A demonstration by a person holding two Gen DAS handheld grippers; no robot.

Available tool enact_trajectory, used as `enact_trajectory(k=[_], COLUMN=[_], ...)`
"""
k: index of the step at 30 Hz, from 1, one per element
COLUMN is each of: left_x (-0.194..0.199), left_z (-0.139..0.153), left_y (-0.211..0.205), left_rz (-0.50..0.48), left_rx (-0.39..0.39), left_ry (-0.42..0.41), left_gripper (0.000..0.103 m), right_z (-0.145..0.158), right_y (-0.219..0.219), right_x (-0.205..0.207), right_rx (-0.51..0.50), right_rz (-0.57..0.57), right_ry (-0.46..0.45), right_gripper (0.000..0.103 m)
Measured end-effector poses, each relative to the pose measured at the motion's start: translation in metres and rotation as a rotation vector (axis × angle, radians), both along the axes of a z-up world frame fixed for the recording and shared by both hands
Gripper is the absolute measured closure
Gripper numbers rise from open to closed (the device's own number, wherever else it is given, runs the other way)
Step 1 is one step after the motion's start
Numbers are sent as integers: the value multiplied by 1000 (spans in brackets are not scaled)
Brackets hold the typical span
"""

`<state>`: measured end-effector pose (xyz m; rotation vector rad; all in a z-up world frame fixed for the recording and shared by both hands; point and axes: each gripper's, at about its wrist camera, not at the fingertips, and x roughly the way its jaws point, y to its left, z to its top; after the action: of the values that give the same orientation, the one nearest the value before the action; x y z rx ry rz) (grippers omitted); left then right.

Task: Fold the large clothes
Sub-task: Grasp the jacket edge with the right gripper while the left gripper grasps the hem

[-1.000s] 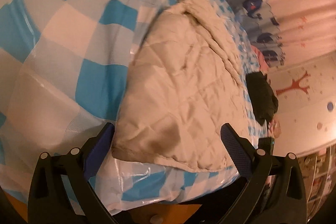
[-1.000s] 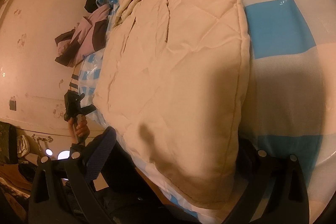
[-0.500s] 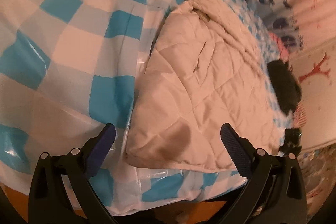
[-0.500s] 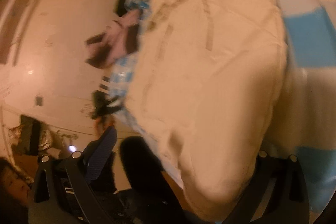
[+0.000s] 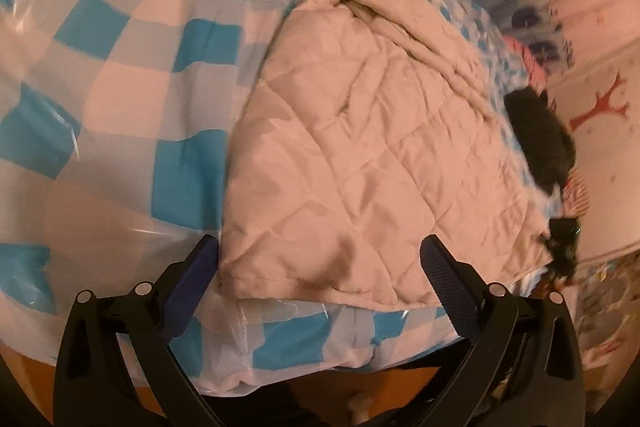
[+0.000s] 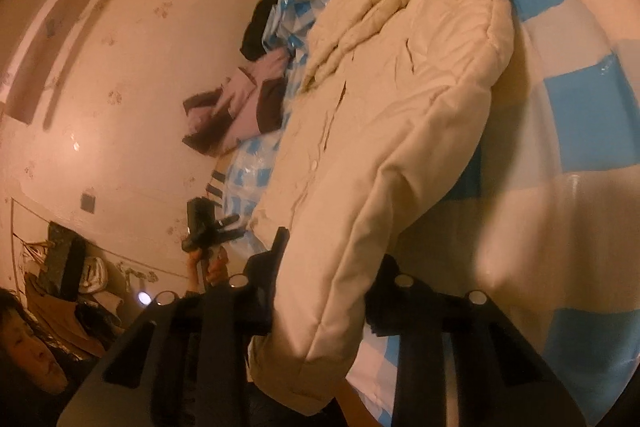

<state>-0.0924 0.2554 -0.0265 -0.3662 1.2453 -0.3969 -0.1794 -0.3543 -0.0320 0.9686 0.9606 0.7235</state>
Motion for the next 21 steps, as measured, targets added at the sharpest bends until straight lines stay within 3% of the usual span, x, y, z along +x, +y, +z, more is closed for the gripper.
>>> enact_trajectory(k=[4, 9, 15, 21], left_x=[2, 1, 3, 6], left_z=[5, 12, 22, 2], left_y=[-17, -3, -29, -32], left_rz=[-53, -21, -98, -94], left_rx=[19, -59, -31, 25], left_ry=[12, 21, 8, 70], left_gripper=[7, 7, 7, 7], right_z=[-1, 0, -12, -17], right_y=[-4, -22, -25, -28], right_x=[-2, -4, -4, -6], right_rx=[29, 86, 107, 88], right_rz=[-25, -68, -75, -76], right_ry=[-13, -45, -31, 2], right_gripper=[76, 78, 78, 76])
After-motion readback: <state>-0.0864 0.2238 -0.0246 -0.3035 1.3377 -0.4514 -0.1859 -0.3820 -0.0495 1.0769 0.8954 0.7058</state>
